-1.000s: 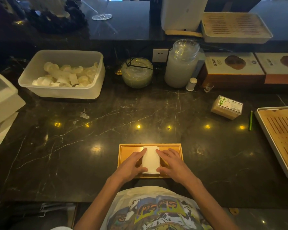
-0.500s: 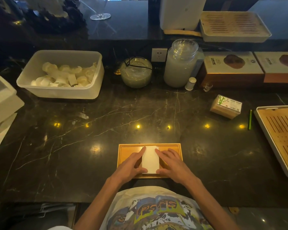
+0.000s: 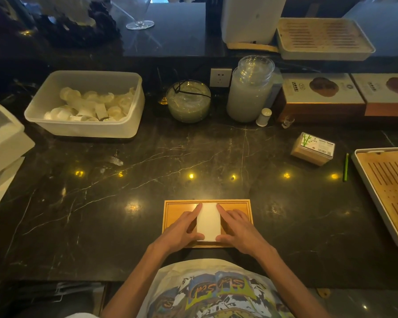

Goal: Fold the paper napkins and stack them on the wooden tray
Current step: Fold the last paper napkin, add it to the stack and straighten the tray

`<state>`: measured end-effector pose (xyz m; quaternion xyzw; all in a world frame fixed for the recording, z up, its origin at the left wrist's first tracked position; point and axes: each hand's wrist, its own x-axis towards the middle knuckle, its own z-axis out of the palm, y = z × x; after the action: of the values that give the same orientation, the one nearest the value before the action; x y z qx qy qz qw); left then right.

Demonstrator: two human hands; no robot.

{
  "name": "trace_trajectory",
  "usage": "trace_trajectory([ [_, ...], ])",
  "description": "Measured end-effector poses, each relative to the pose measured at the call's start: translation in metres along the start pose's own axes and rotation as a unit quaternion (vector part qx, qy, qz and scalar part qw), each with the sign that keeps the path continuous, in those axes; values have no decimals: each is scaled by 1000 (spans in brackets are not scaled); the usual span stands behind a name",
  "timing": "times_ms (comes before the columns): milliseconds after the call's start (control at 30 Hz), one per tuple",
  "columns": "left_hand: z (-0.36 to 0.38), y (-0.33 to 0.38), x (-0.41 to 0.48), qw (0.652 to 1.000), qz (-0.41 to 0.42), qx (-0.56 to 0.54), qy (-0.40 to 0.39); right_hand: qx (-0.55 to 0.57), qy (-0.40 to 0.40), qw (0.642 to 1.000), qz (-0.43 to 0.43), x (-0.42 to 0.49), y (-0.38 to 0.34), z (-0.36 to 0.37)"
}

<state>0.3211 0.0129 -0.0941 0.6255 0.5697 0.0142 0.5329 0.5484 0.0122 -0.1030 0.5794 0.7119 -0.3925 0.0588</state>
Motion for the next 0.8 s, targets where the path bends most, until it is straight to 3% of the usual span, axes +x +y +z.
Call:
trace_trajectory([
  [67, 1, 3, -1, 997, 4, -78, 5, 70, -11, 997, 1, -3, -4, -2],
  [133, 2, 7, -2, 988, 4, -154, 11, 212, -16, 977, -2, -7, -8, -5],
  [267, 10, 18, 0, 963, -47, -262, 51, 437, -45, 897, 48, -8, -18, -6],
  [367, 17, 23, 4, 940, -83, -324, 63, 594, -75, 799, 61, 2, -22, 1],
  [467, 21, 24, 6, 936, -86, -334, 67, 632, -74, 769, 59, 3, -25, 3],
  [567, 20, 23, 5, 937, -84, -331, 73, 638, -59, 766, 54, 2, -19, 5],
  [633, 16, 22, 3, 941, -81, -307, 118, 613, -19, 787, 75, 1, -14, 2],
  [800, 4, 4, -12, 931, -99, -137, 325, 425, 219, 864, 158, -10, 13, -14],
])
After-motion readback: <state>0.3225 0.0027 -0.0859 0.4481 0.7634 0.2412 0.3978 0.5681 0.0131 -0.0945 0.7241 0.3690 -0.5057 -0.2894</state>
